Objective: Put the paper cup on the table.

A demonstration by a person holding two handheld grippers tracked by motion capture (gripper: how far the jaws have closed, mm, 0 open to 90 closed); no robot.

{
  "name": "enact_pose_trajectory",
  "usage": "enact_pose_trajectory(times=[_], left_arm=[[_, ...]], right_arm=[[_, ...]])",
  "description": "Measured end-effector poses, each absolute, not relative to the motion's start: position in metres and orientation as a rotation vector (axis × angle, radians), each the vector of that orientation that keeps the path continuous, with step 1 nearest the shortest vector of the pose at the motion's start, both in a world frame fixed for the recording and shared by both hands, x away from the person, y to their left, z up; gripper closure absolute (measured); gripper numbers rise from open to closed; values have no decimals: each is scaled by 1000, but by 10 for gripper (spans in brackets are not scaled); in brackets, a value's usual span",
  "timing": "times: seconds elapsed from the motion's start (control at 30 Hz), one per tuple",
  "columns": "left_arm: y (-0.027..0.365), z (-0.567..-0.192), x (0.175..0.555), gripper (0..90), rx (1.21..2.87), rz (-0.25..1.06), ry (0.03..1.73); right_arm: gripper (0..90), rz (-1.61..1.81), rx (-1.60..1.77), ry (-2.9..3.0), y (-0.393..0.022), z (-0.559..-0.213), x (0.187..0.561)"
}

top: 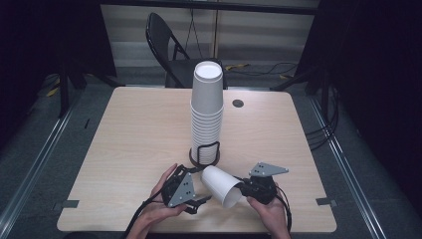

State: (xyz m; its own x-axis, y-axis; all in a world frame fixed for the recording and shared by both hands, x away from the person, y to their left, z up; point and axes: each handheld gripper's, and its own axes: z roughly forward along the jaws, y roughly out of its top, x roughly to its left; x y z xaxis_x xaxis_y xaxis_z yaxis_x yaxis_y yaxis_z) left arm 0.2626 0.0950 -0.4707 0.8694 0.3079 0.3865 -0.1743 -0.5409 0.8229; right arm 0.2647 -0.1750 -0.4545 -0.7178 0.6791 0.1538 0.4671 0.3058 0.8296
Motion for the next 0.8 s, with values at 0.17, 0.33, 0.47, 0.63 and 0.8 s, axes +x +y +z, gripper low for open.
enact_pose_trajectory(times=[0.17, 0.33, 0.47, 0.63, 0.8], left_arm=[[92, -471, 262, 138, 2075, 649, 64], [89, -473, 259, 128, 2111, 688, 36], [85, -473, 257, 119, 2150, 752, 26], [83, -470, 255, 95, 2161, 781, 1], [75, -471, 254, 77, 2169, 778, -31]], right_arm=[[874, 1402, 1075, 2370, -173, -454, 265], [874, 1375, 1087, 2409, -171, -454, 268], [874, 1352, 1077, 2431, -167, -452, 269], [875, 1336, 1067, 2451, -163, -448, 271], [880, 1326, 1062, 2460, -158, -446, 272]])
